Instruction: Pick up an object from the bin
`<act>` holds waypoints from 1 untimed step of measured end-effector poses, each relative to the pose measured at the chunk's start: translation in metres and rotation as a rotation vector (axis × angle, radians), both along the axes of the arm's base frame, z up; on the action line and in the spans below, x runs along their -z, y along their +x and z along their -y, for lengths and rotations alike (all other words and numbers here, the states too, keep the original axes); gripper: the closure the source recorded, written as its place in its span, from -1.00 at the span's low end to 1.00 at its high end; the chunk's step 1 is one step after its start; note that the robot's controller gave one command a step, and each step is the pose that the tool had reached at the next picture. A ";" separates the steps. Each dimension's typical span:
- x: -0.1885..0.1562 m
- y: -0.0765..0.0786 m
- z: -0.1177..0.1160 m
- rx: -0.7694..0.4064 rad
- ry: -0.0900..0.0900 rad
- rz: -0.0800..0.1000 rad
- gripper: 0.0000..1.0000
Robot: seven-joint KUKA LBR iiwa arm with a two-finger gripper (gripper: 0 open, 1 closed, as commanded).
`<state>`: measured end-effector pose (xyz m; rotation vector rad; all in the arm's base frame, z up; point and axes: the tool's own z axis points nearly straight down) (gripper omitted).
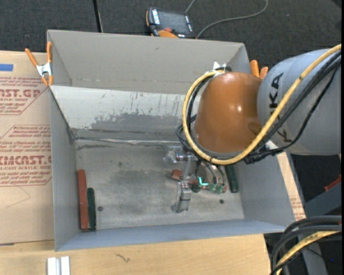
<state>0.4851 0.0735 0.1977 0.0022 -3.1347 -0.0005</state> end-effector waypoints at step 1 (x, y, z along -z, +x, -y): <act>0.089 0.022 0.071 -0.024 0.000 0.001 -1.00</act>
Offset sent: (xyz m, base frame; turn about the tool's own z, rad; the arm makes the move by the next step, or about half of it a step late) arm 0.0235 -0.0684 -0.0835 -0.0284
